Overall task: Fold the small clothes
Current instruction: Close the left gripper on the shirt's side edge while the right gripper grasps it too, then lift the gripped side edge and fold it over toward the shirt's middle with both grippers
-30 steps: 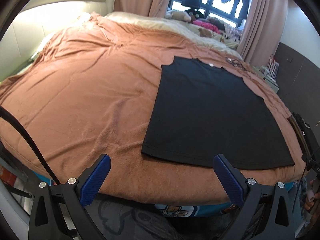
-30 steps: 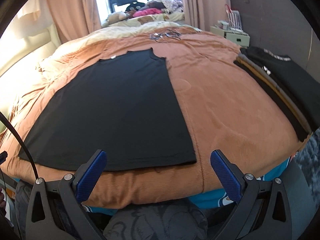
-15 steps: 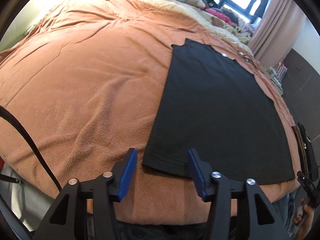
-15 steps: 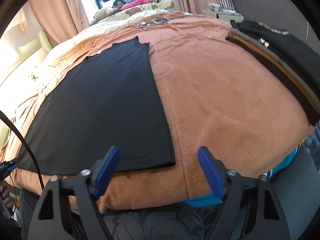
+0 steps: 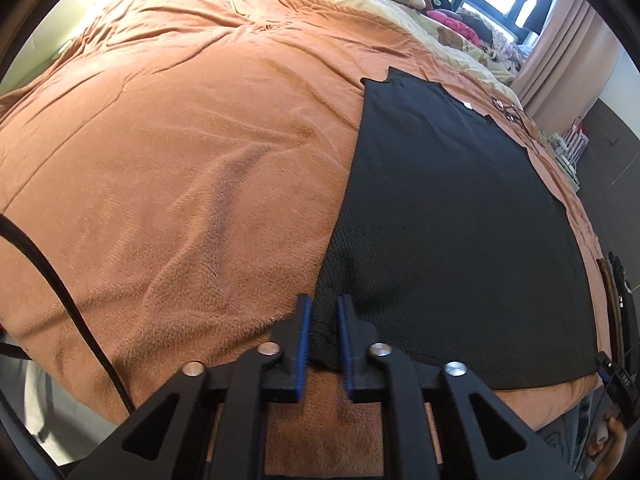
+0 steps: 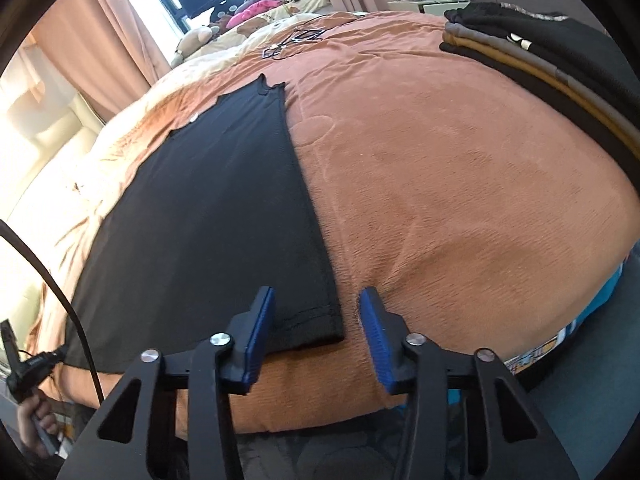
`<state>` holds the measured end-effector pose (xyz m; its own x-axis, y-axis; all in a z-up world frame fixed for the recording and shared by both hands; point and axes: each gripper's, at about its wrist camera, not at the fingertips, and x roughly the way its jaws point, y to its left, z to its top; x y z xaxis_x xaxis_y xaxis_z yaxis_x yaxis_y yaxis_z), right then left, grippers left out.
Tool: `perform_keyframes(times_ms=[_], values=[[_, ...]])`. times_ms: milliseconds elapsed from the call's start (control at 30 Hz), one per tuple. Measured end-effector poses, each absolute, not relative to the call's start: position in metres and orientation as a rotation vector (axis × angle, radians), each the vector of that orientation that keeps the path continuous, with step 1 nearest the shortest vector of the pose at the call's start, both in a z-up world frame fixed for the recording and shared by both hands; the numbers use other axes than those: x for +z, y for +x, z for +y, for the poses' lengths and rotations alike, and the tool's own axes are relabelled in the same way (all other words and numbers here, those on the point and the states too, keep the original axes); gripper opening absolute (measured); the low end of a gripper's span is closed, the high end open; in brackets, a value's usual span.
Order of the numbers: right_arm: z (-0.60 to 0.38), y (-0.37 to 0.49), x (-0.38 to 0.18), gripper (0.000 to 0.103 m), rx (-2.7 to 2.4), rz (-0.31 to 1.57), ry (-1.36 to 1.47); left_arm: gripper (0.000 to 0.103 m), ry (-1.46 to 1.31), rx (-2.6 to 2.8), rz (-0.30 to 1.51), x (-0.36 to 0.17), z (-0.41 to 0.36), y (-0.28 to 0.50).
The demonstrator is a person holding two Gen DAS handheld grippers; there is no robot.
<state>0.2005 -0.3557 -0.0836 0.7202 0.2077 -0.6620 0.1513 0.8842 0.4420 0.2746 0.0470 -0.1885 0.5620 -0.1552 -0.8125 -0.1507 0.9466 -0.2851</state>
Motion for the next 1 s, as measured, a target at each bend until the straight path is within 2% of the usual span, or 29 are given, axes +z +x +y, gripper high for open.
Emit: perform_keyframes(times_ms=[67, 167, 367, 400, 433, 533, 1000], values=[[-0.358, 0.203, -0.085, 0.041, 0.037, 0.771, 0.515, 0.006, -0.339, -0.003, 0.977, -0.188, 0.047, 0.277], [-0.366, 0.205, -0.093, 0.033, 0.043, 0.778, 0.590, 0.005, -0.324, 0.002, 0.972, -0.188, 0.046, 0.278], [-0.389, 0.200, -0.107, 0.032, 0.058, 0.761, 0.741, 0.004, -0.317, 0.016, 0.948, -0.183, 0.047, 0.273], [-0.396, 0.199, -0.111, 0.026, 0.063, 0.753, 0.777, 0.004, -0.314, 0.015, 0.945, -0.182, 0.047, 0.272], [-0.403, 0.198, -0.115, 0.015, 0.061, 0.749, 0.810, 0.004, -0.312, 0.015, 0.941, -0.181, 0.047, 0.272], [-0.415, 0.197, -0.125, 0.003, 0.093, 0.732, 0.891, 0.004, -0.322, 0.011, 0.936, -0.181, 0.047, 0.272], [-0.425, 0.139, -0.104, 0.002, 0.151, 0.603, 0.836, 0.004, -0.349, -0.022, 0.846, -0.139, 0.048, 0.243]])
